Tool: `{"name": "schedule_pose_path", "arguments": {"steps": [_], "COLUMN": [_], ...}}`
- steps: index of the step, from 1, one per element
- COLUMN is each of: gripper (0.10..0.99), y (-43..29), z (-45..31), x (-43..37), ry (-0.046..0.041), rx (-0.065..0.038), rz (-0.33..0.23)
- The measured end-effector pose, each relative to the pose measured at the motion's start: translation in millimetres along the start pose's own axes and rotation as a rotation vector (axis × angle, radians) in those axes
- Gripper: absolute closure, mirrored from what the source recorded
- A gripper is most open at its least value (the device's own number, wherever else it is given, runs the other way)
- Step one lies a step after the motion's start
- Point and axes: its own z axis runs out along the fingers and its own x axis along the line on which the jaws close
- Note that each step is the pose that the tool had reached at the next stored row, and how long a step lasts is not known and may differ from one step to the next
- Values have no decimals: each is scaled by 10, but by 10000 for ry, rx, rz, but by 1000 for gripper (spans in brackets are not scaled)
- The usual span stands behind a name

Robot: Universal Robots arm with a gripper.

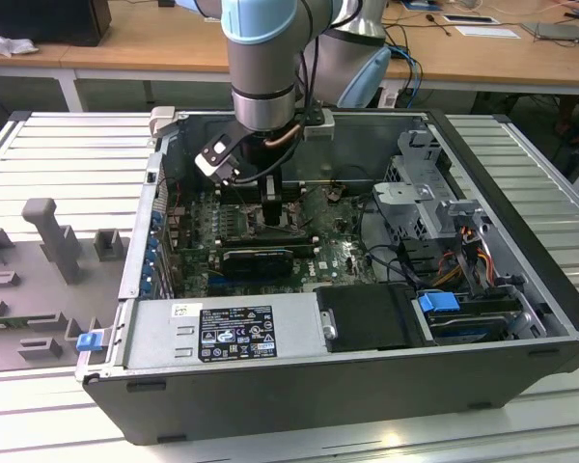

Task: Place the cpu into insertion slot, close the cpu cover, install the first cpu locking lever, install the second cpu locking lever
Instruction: 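Place the cpu into insertion slot, then close the cpu cover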

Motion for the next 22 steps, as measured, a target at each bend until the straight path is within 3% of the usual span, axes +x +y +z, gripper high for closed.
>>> {"name": "schedule_pose_path", "arguments": {"steps": [2,3,5,14,18,22], "gripper": [867,867,980,980,980,980], "y": [1,1,2,9,60,68], "z": [-11,-14,-24,-101,-98,-104], "x": [0,0,1,3,3,4], "ry": [-1,0,0,1,0,1], "rx": [1,1,1,1,8,9], "rz": [0,0,0,0,-1,0]}}
